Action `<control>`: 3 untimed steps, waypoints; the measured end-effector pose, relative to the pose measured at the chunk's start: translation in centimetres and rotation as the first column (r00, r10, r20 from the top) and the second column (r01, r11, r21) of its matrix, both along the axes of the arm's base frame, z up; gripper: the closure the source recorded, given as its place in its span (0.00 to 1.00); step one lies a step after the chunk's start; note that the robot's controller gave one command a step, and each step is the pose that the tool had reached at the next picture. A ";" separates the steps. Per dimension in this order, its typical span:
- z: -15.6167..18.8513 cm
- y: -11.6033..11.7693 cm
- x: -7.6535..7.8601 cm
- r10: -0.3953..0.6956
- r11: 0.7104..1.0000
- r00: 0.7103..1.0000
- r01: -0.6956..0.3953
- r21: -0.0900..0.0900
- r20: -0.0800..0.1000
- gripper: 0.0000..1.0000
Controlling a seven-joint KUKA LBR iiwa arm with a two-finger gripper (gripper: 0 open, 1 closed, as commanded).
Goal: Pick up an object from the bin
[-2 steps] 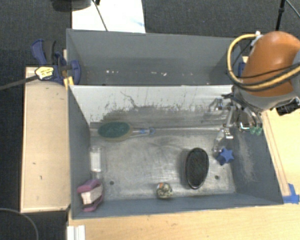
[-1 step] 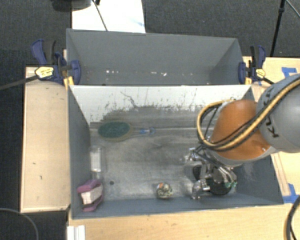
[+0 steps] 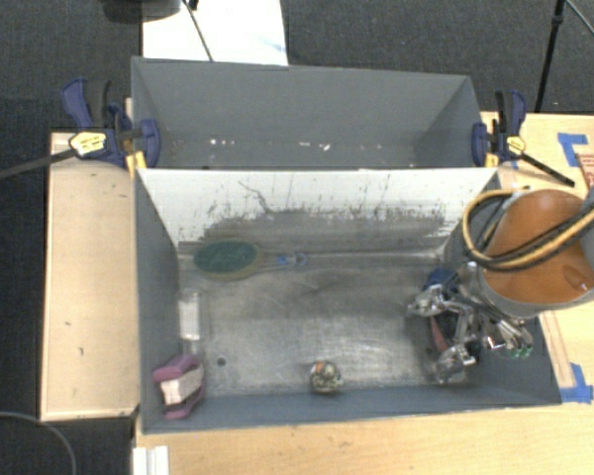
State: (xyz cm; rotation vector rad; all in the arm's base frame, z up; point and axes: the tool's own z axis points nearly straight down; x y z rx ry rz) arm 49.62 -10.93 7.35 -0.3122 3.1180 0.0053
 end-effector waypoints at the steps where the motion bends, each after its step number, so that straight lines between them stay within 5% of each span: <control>1: 6.1 -2.8 1.7 -0.432 0.902 0.902 0.432 -0.003 -0.001 0.00; 2: 3.7 -3.6 3.8 -0.488 0.873 0.873 0.488 -0.002 -0.009 0.00; 3: 3.9 -3.6 3.9 -0.486 0.874 0.874 0.486 -0.002 -0.005 1.00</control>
Offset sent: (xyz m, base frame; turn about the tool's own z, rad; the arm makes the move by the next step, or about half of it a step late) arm 0.0152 -0.0273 0.0588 0.4459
